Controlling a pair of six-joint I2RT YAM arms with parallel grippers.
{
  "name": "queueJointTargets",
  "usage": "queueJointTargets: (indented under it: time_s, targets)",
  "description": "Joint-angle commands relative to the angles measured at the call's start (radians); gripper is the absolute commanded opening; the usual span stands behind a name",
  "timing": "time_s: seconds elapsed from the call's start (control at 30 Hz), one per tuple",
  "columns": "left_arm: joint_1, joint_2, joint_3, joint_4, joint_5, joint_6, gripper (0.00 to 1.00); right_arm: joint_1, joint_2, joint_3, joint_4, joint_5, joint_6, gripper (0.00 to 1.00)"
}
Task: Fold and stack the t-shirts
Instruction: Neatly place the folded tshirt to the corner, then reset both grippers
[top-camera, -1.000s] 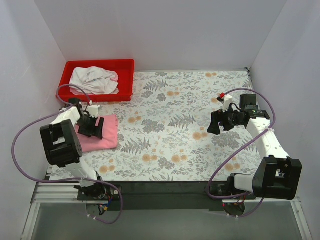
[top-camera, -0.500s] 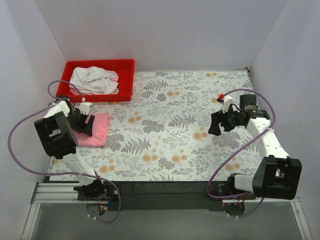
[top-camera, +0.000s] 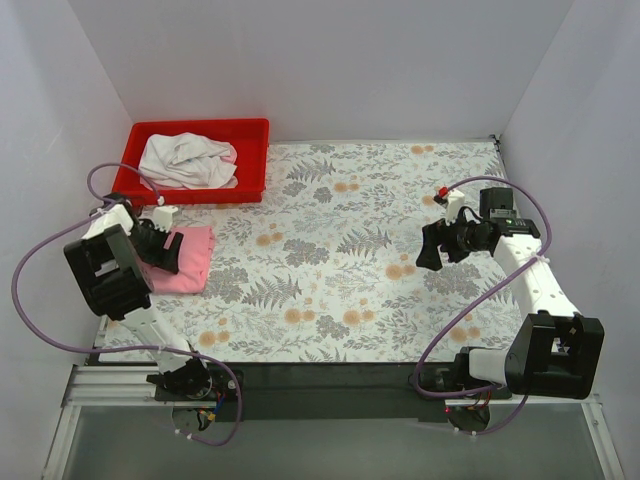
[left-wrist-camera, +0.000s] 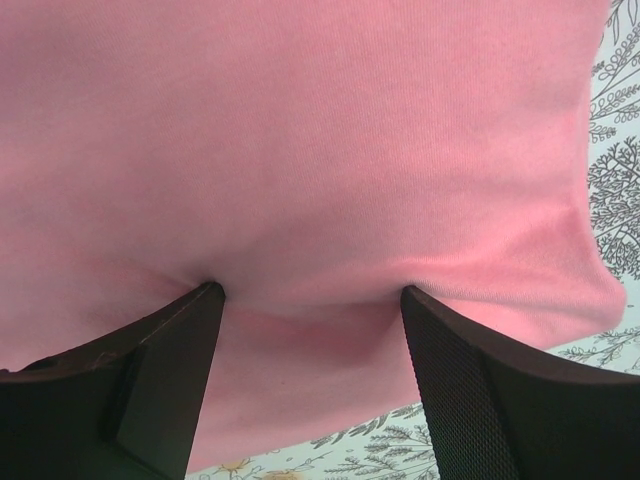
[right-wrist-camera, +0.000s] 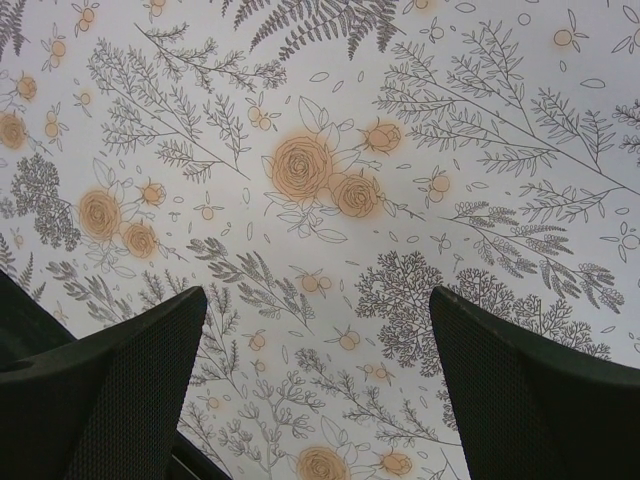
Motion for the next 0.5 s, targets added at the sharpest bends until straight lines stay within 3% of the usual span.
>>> queueJointTargets:
  time_s: [0.0, 0.13, 0.27, 0.47]
  targets:
    - [0.027, 0.026, 0.020, -0.035, -0.038, 0.029, 0.72, -0.003, 0.003, 0.060, -0.010, -0.036, -0.001, 0.99]
    - [0.004, -0.002, 0.247, -0.198, 0.032, -0.017, 0.73, -0.003, 0.000, 0.085, -0.008, -0.065, 0.011, 0.98]
    - [-0.053, -0.078, 0.480, -0.260, 0.098, -0.145, 0.79, -0.003, -0.011, 0.097, -0.007, -0.093, 0.029, 0.98]
    - [-0.304, -0.249, 0.467, -0.171, 0.021, -0.420, 0.84, -0.003, -0.051, 0.128, -0.007, -0.084, 0.040, 0.98]
